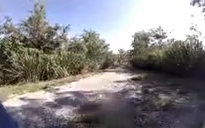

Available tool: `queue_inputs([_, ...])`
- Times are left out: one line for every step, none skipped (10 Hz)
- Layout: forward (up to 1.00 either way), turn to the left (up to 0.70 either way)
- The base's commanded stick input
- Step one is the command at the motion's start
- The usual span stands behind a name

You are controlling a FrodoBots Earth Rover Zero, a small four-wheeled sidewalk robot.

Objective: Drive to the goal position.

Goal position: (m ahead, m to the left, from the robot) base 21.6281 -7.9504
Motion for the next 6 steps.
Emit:
queue_inputs([0.70,0.00])
queue_inputs([0.70,0.00])
queue_inputs([0.70,0.00])
queue_inputs([0.70,0.00])
queue_inputs([0.70,0.00])
queue_inputs([0.70,0.00])
